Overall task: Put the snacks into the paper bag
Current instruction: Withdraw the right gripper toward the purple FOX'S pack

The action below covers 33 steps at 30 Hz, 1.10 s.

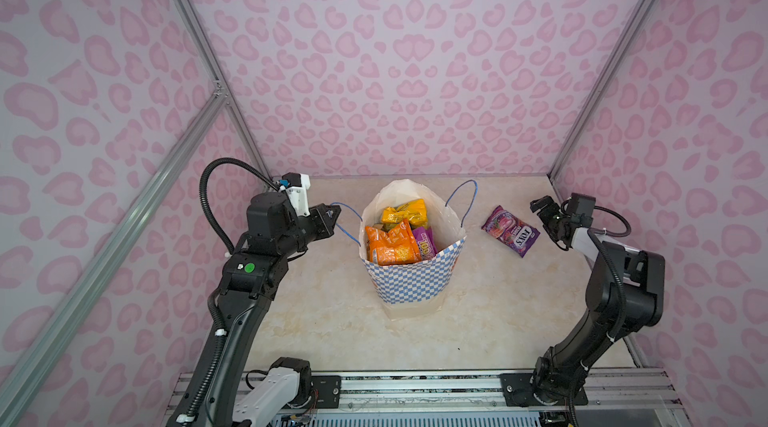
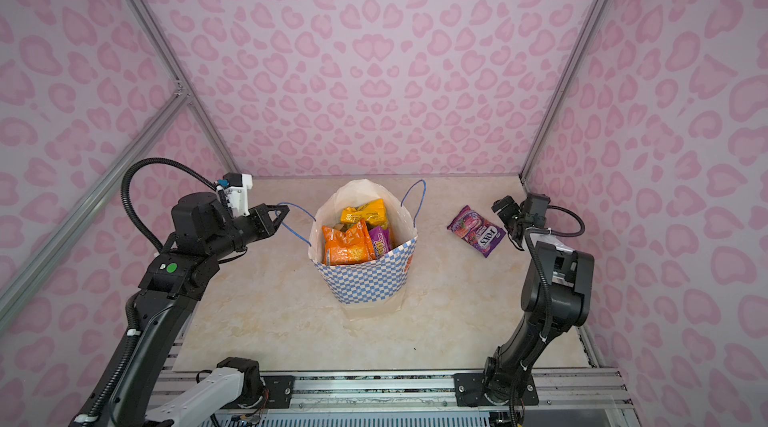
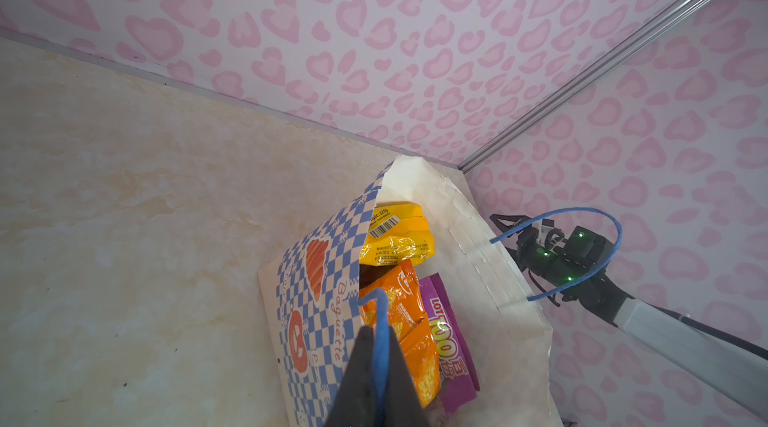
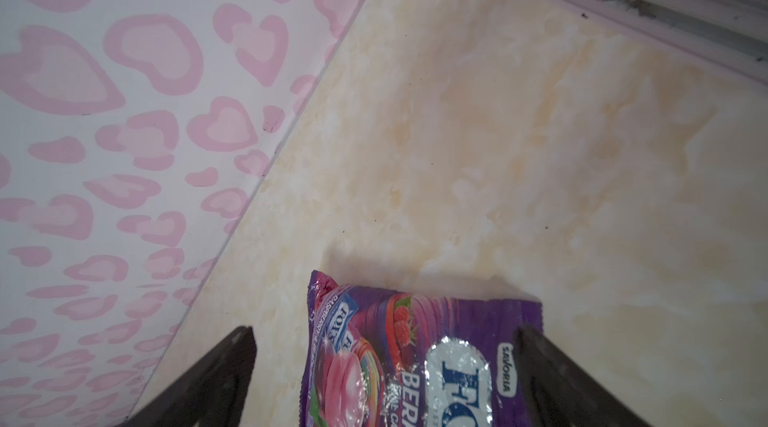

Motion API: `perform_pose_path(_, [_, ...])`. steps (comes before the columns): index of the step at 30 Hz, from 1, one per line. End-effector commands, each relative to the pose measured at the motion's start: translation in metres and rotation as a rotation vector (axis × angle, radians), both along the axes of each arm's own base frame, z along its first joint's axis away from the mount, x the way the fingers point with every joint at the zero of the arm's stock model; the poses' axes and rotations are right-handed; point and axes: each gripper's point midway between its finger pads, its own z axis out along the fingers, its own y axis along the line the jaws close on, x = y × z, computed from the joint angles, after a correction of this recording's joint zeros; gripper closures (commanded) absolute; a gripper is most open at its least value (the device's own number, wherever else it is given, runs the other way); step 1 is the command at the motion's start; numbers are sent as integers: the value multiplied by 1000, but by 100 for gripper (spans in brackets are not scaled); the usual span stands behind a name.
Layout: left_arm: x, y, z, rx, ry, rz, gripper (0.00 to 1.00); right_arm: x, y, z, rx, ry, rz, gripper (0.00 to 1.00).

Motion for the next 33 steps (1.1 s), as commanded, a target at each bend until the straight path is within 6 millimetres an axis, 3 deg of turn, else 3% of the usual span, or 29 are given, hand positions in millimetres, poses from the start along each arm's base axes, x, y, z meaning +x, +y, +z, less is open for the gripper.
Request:
perform_pose_path(1, [2,0,9,-2,-39,-2,91,-4,10,-24,42,85,58,1])
perform_pose_path(6, [1,0,10,-2,-41,-2,91,-11,21,-41,97,101,72,1])
perform_pose_path(15, [-1,1,13,-1,-52,3,96,-21,66,-47,234,65,130,1])
perform_pose_path(19, [-2,2,14,2,-60,8,97,-40,99,-49,277,64,177,1])
perform_pose_path(27, [-2,1,14,-3,-56,4,97,-76,168,-21,229,32,356,1])
perform_pose_path(29, [-2,2,14,-2,-56,7,97,-82,165,-8,119,46,379,1])
perform_pose_path(33, [-2,1,14,-6,-55,1,97,-82,131,2,-92,83,319,1])
